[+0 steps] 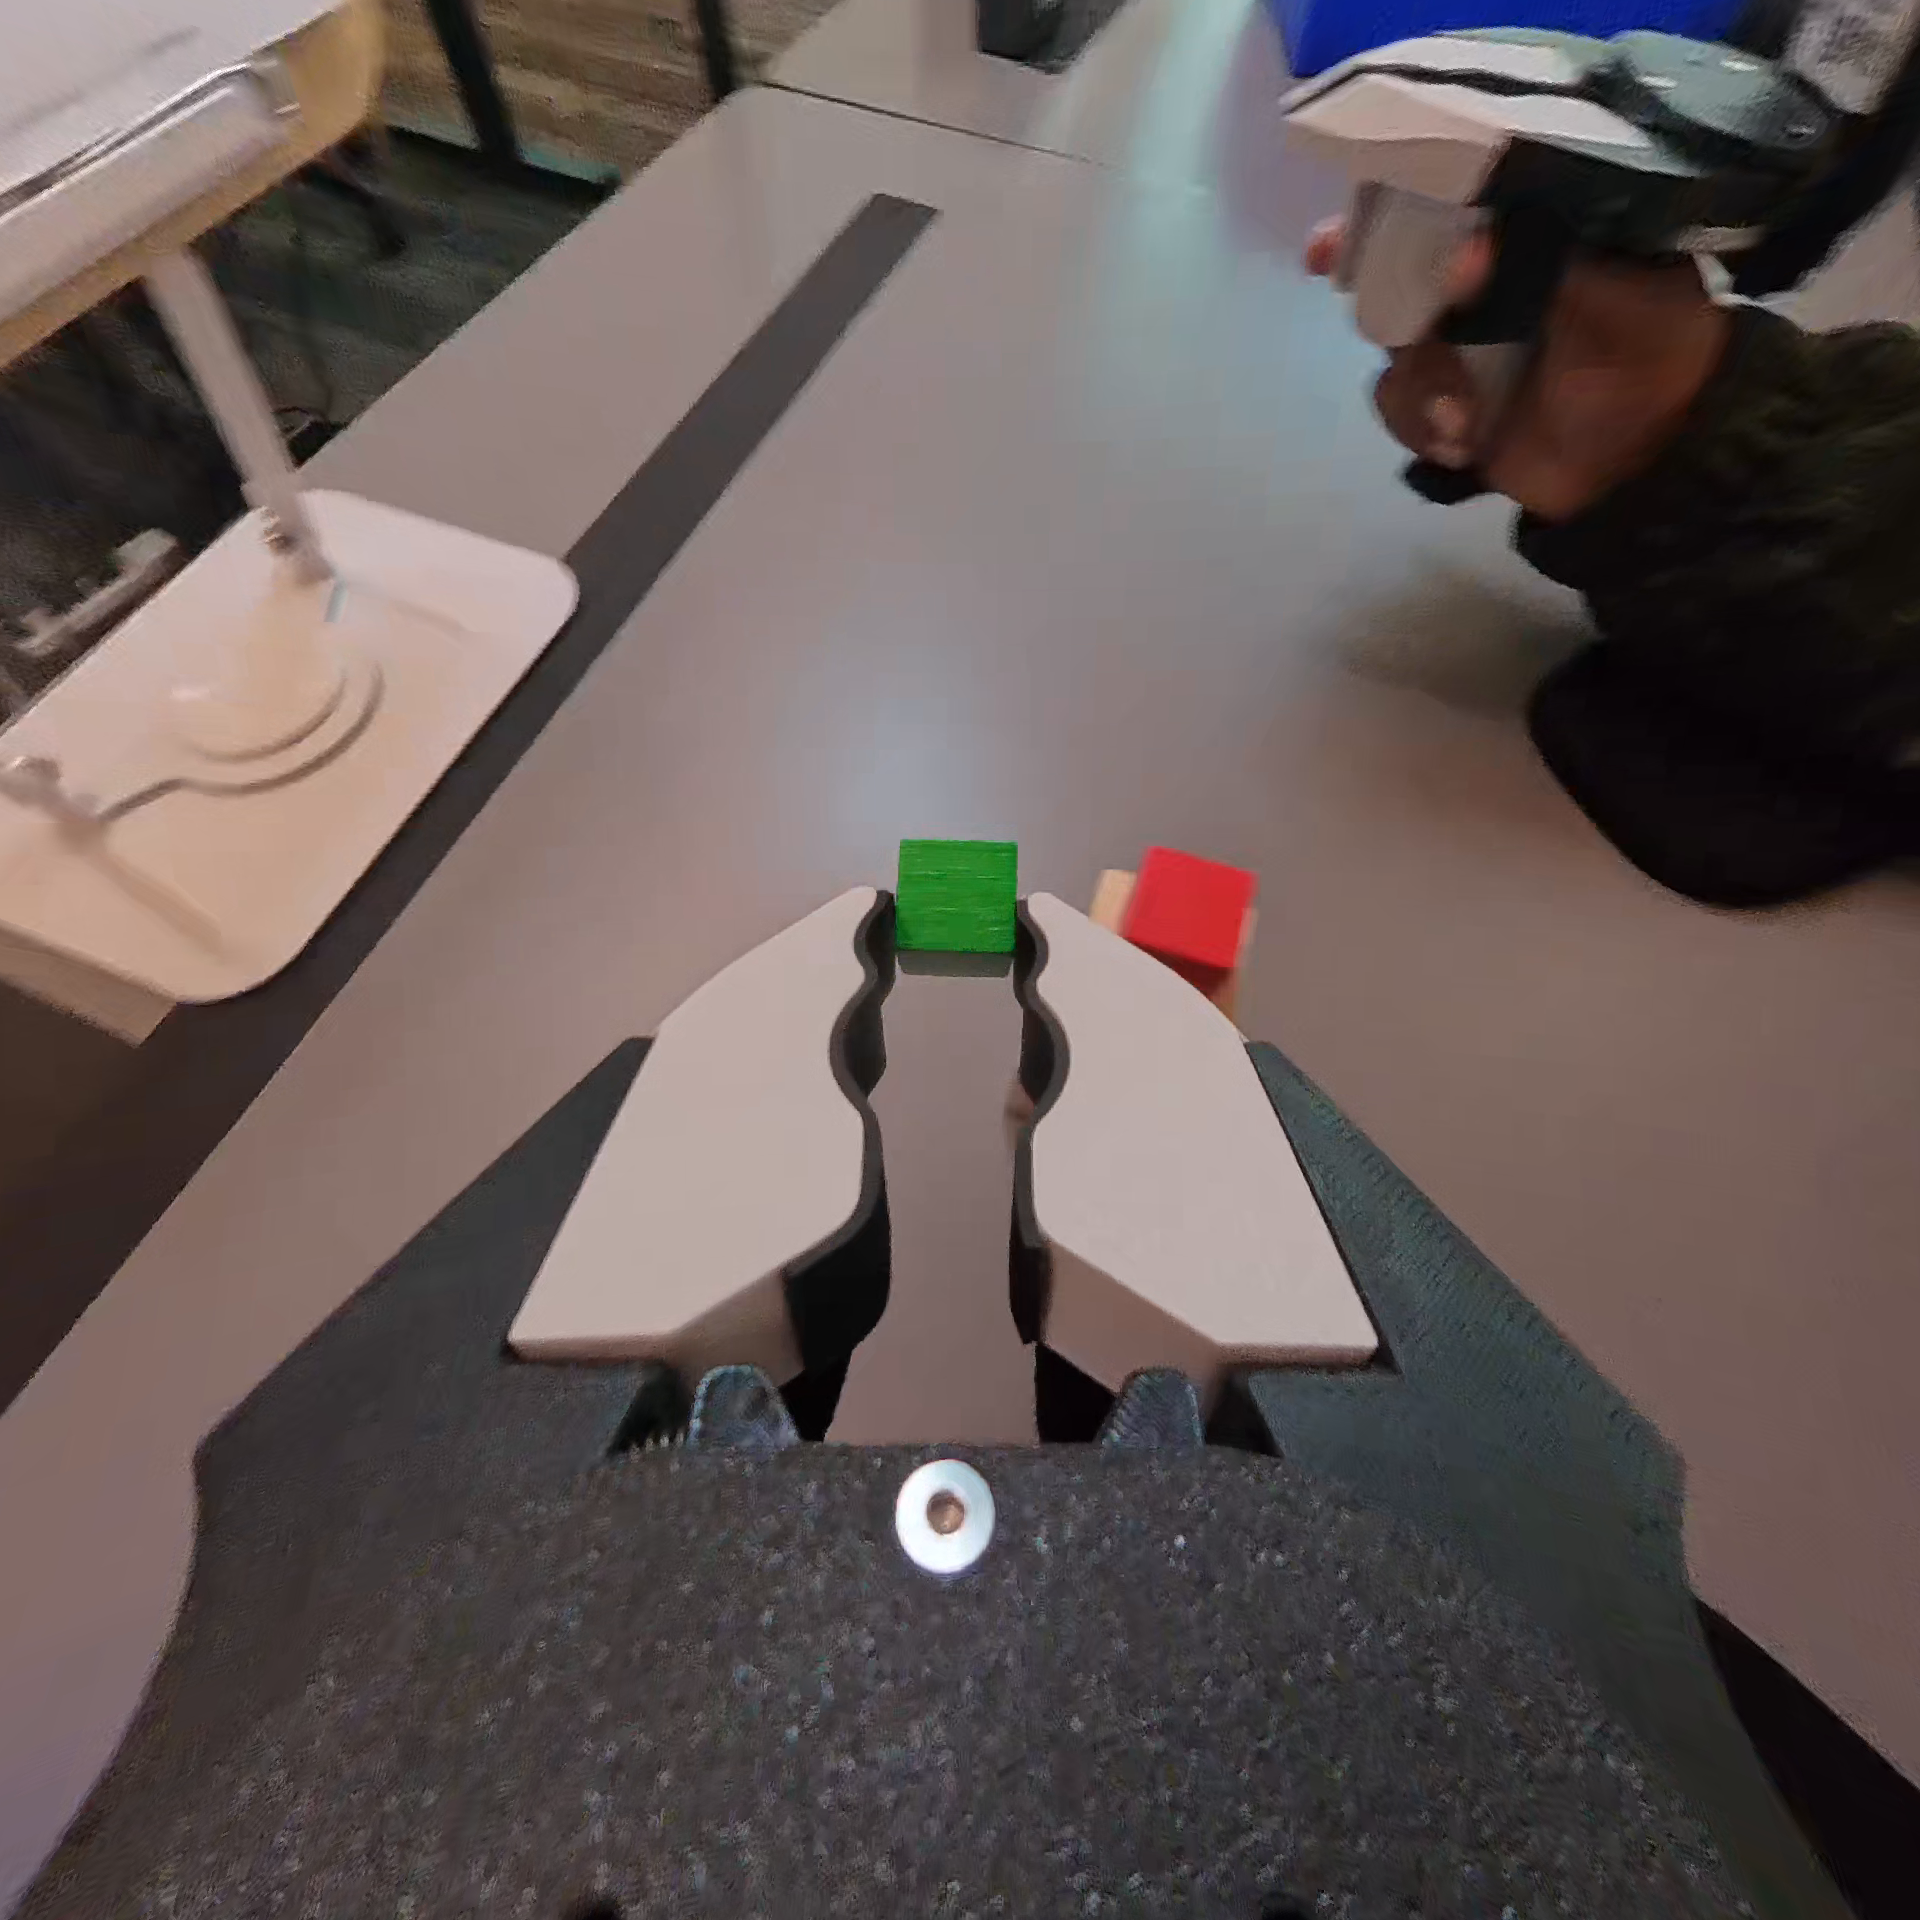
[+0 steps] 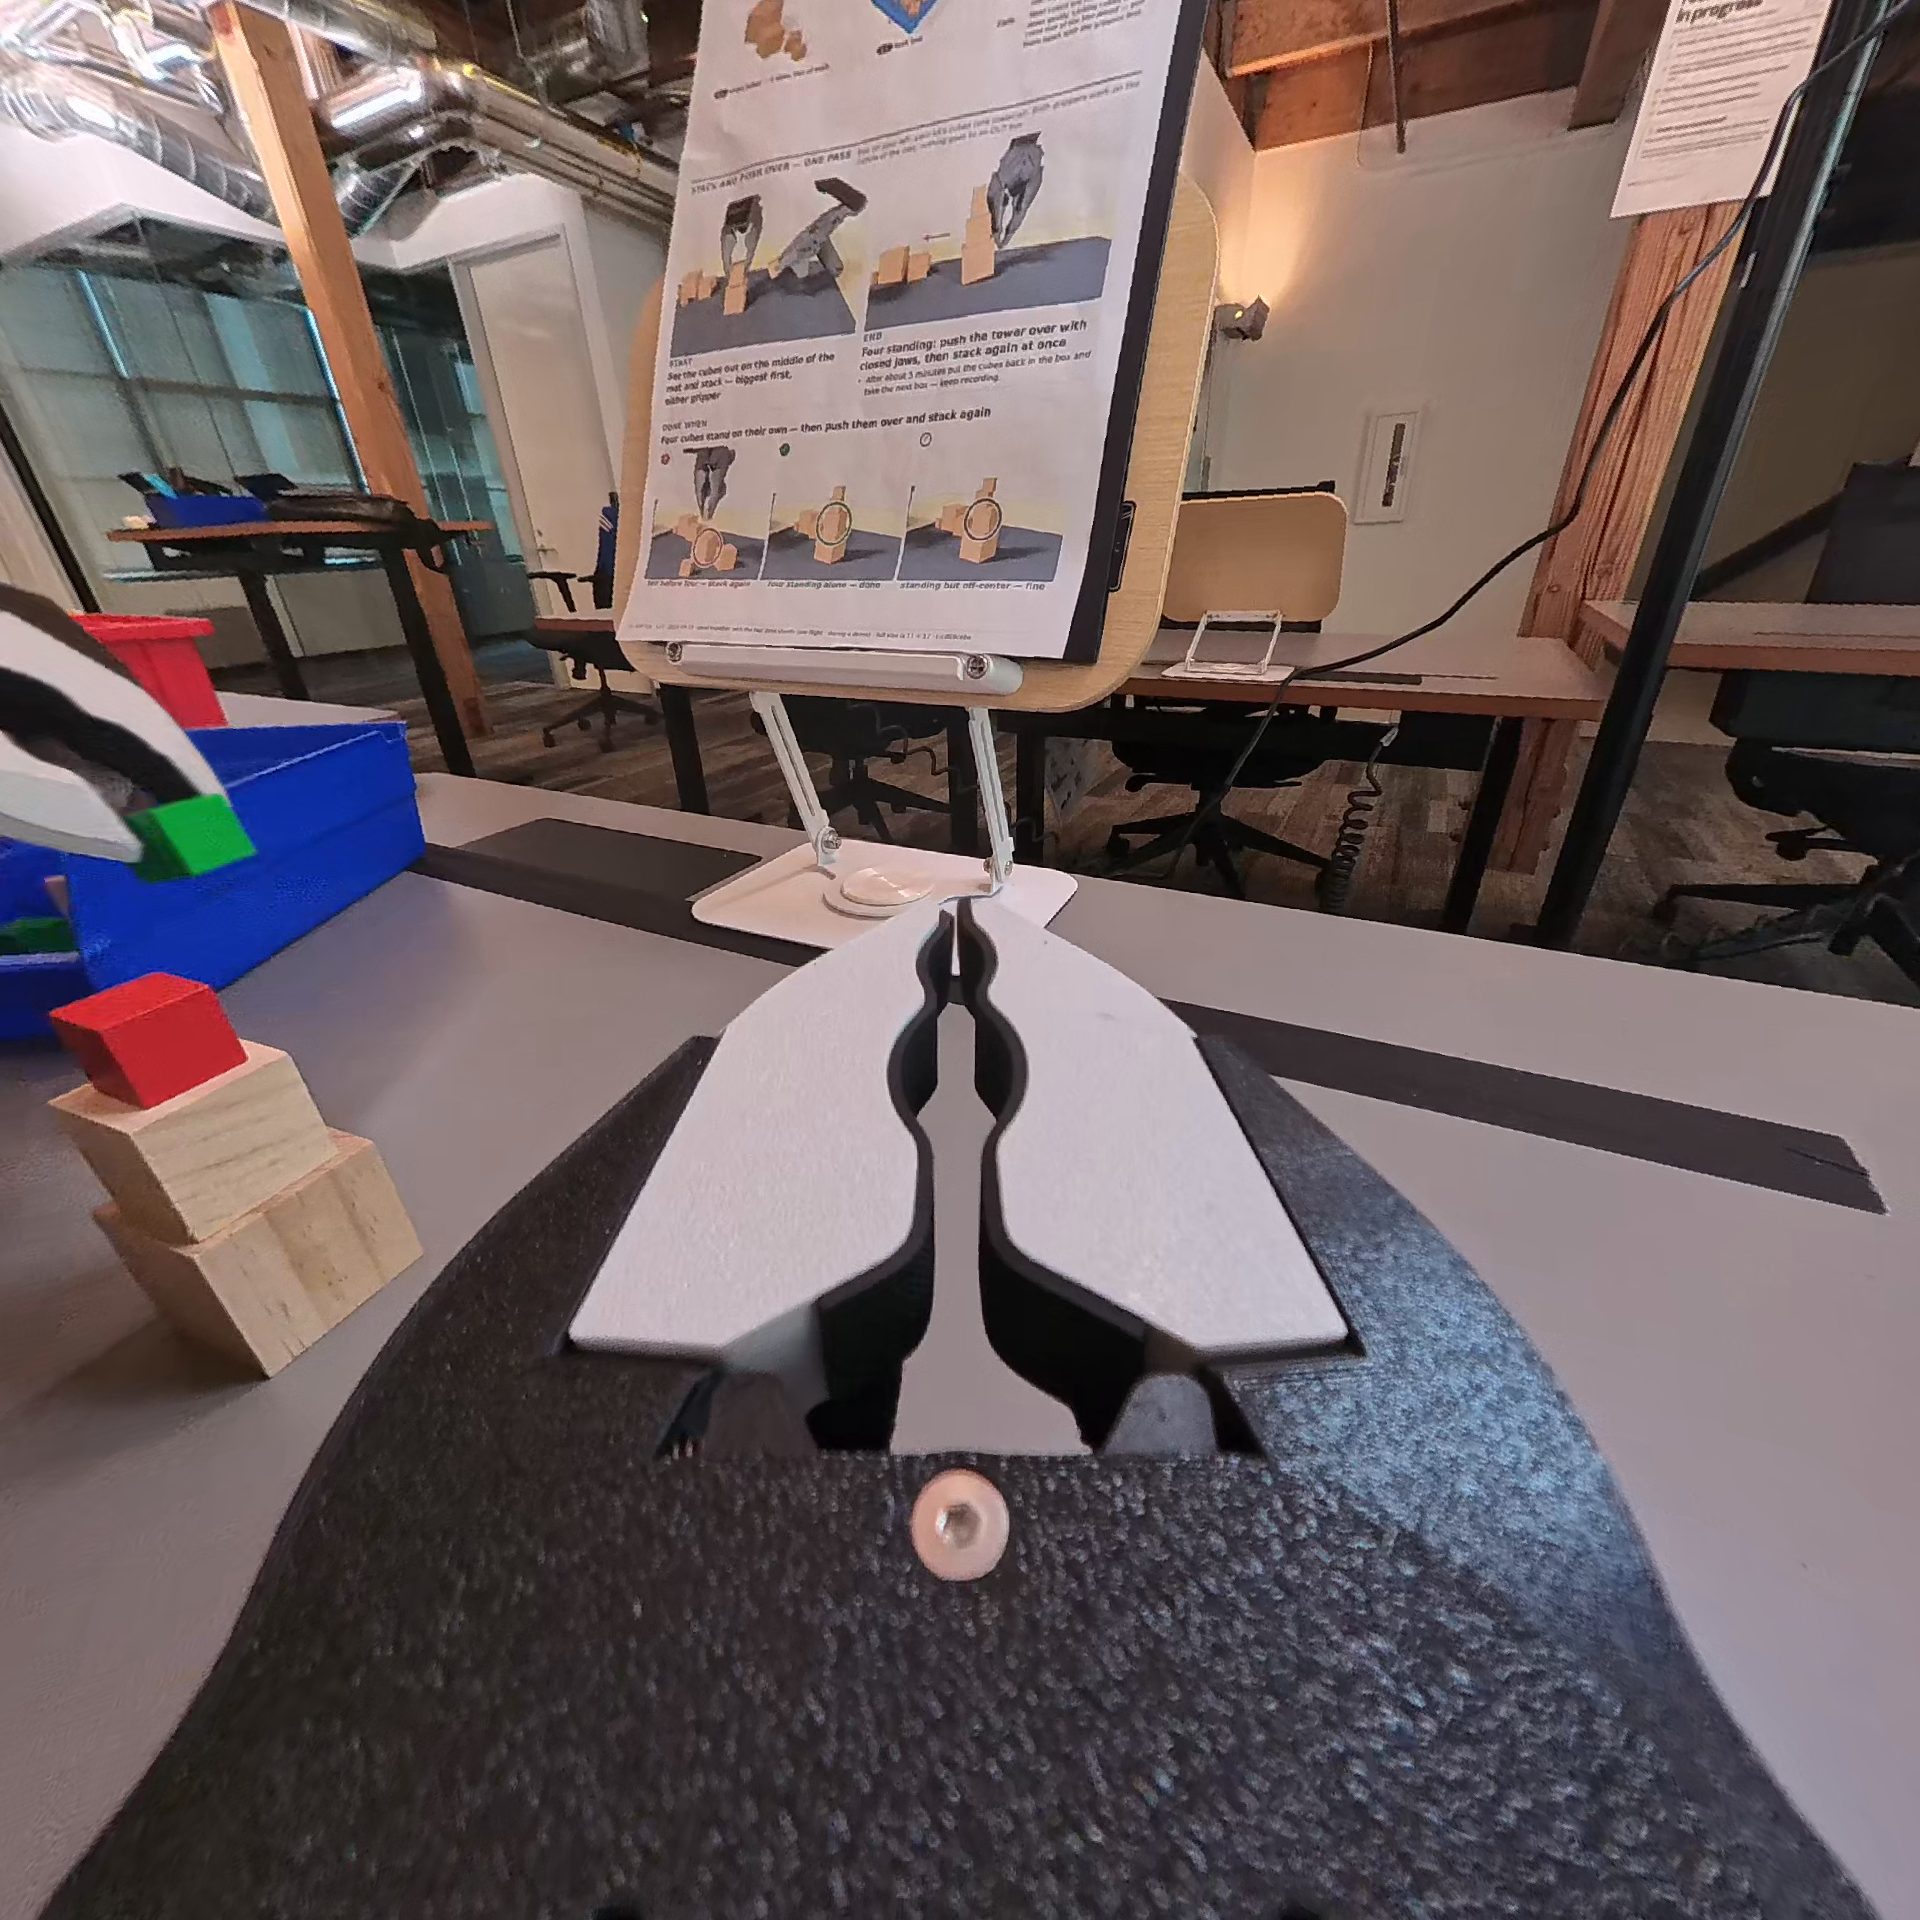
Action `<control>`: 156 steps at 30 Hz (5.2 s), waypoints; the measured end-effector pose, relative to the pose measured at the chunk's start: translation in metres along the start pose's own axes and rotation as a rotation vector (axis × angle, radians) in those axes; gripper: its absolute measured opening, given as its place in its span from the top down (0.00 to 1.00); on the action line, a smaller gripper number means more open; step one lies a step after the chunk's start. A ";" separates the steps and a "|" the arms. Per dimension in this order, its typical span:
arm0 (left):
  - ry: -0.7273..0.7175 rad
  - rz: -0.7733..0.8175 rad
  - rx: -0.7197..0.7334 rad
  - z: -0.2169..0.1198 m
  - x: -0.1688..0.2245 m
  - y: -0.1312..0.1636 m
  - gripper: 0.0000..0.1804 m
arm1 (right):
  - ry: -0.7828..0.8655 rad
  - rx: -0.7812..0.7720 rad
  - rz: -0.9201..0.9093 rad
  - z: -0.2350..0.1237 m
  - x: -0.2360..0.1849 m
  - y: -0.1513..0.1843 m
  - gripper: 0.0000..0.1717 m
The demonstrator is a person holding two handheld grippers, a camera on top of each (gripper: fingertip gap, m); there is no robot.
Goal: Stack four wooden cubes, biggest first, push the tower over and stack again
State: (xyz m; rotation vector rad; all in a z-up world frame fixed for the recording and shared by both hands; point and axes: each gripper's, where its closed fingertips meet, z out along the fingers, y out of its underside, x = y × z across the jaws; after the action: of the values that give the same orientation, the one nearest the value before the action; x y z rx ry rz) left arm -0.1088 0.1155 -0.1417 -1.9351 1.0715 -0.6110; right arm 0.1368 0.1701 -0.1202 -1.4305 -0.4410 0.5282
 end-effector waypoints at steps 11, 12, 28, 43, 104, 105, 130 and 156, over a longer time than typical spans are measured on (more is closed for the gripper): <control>0.224 0.129 -0.131 0.015 0.049 -0.002 0.88 | -0.008 0.005 -0.004 -0.001 -0.001 -0.001 1.00; 0.225 0.132 -0.141 0.016 0.049 -0.001 0.88 | -0.007 0.004 -0.005 0.000 -0.001 -0.001 1.00; 0.229 0.175 -0.201 0.023 0.053 0.006 0.88 | -0.007 -0.001 -0.007 0.000 -0.001 0.000 1.00; 0.225 0.184 -0.208 0.024 0.053 0.007 0.87 | -0.004 -0.001 -0.008 0.000 -0.001 0.000 1.00; -0.582 0.415 0.081 0.119 0.068 -0.031 1.00 | 0.105 0.036 0.053 -0.009 0.022 -0.011 1.00; -0.563 0.386 0.108 0.114 0.069 -0.034 1.00 | 0.102 0.037 0.052 -0.009 0.021 -0.011 1.00; -0.449 -0.179 0.666 -0.034 -0.068 0.020 0.95 | -0.558 -0.227 -0.170 0.007 -0.128 0.043 0.66; -0.438 -0.178 0.570 -0.020 -0.071 0.032 1.00 | -1.065 -0.876 -0.800 0.022 -0.212 0.095 0.63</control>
State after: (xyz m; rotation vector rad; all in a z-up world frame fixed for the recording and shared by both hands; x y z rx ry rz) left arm -0.1745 0.1580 -0.1595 -1.5602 0.3932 -0.4871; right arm -0.0552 0.0687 -0.2070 -1.4871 -2.1961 0.3943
